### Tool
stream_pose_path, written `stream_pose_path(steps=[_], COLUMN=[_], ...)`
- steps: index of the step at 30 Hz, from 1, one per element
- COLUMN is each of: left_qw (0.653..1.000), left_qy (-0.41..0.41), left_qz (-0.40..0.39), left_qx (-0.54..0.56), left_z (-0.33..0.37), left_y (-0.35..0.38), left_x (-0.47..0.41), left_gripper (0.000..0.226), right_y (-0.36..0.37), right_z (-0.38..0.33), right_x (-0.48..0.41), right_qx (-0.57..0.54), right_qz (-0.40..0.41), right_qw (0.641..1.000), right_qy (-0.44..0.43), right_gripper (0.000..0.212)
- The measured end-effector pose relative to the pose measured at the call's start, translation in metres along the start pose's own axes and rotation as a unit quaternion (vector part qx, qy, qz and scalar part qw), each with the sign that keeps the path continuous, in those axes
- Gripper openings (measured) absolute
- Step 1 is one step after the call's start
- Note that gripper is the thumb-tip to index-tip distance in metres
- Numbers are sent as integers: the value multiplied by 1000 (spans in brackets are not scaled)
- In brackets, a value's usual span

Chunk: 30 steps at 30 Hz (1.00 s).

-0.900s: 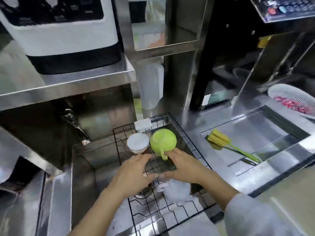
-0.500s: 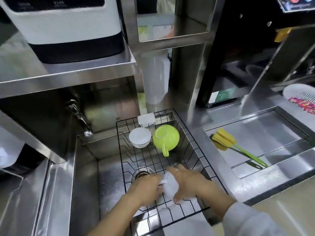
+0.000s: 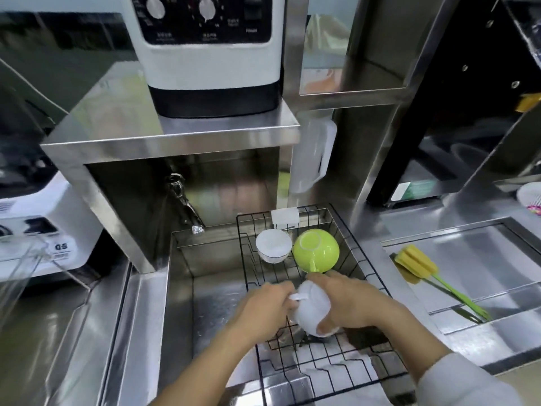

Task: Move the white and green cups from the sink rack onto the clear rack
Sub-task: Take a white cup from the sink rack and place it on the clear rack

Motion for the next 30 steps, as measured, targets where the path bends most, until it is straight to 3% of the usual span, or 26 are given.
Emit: stream_pose_path(steps=[10,16,19,23,30], left_qw=[970,923,898,895,906], left_qy=[36,29,18,-3,-83], left_qz=[221,357,409,429,415], left_qx=[94,140,159,121,32], left_z=[-25,-65,-89,-120,-186], left_y=[-128,-195,-221,-244,-262], left_x=[81,171,218,279,363], left_gripper=[10,14,13,15,11], right_y=[-83,-95,-86,-60,-5], right_z=[-123,-226,-279,-346,-451], right_x=[43,71,72,63,56], right_qx=[-32,-145,-227,-217,-224], right_qz=[147,234,226,180,150], right_qw=[981,922,885,883,878], right_qy=[-123,-272,-339,-376,-396], right_gripper=[82,75,78,96,83])
Point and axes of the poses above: each hand's wrist, its own x-axis away from the middle knuckle, its own y-axis out of the palm, z = x × y, the point moved 2 cm from there along -x, towards the middle knuckle, and after that the axes turned 8 degrees about y, right-handed, at the moved point
